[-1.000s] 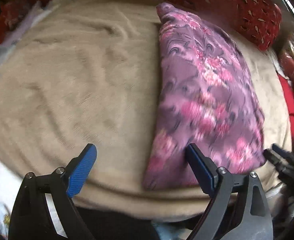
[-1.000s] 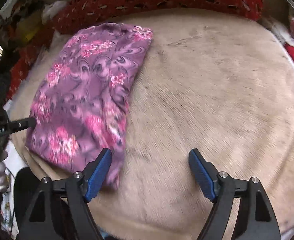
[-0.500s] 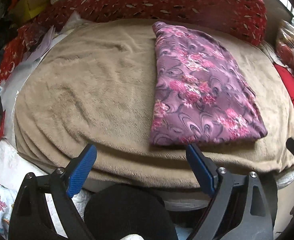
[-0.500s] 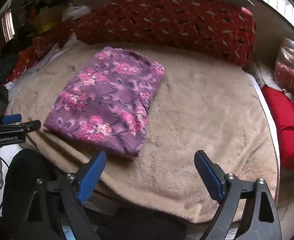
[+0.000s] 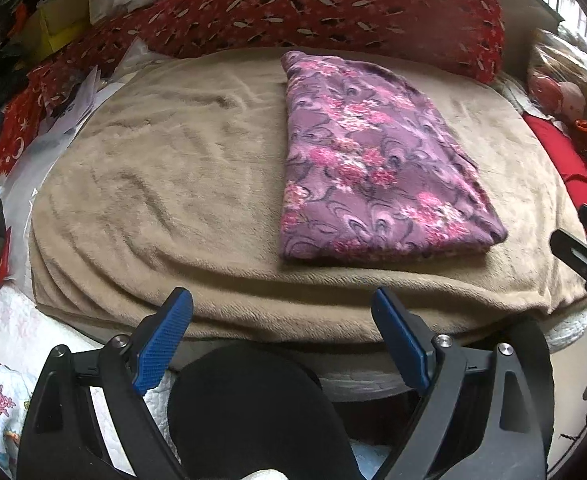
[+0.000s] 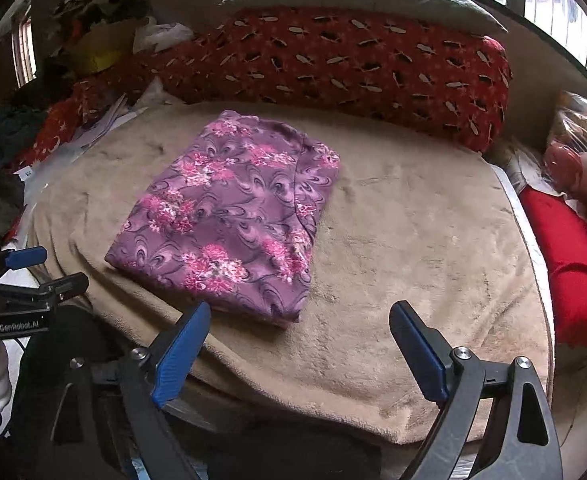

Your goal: Fold small clothes

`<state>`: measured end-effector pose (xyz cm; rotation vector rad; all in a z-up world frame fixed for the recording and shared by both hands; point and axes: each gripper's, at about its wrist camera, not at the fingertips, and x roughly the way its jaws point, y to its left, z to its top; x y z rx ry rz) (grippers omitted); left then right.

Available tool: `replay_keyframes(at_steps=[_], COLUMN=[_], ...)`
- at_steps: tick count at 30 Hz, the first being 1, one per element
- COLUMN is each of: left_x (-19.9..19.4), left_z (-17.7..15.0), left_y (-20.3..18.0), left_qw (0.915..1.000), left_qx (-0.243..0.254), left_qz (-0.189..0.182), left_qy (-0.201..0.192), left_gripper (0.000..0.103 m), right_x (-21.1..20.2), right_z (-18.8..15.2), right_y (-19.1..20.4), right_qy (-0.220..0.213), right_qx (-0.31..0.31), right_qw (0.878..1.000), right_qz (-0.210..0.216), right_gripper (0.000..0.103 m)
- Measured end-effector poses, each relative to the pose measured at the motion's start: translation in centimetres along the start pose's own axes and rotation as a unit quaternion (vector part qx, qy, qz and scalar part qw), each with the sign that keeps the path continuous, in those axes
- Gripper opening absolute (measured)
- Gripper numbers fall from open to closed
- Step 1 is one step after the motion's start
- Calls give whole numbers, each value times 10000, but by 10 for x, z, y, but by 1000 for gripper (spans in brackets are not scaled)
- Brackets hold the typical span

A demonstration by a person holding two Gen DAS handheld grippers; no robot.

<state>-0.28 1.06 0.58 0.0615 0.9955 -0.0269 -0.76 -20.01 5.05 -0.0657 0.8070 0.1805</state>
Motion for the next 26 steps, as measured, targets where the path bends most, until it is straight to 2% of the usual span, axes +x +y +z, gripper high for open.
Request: replay_keyframes(at_steps=[11, 17, 22, 26], left_x=[-17, -25, -42, -48], left_z=[-16, -18, -9, -5], left_y=[-13, -31, -57, -73], left_qw=[9997, 9987, 9968, 9964], left_qx=[185, 281, 481, 558], left_qz=[-79, -434, -589, -467], left_qy=[-123, 6, -245, -425], left_gripper=[92, 91, 91, 91], right_x=[-5, -8, -14, -20], right_z=[-5, -6, -7, -10], right_y=[-1, -2, -7, -18], right_qy=[-4, -16, -95, -163], right_qx=[190, 238, 339, 462], right_qw=[9997, 9996, 9993, 9988], right_qz=[122, 146, 123, 56], right_gripper=[92, 92, 92, 92])
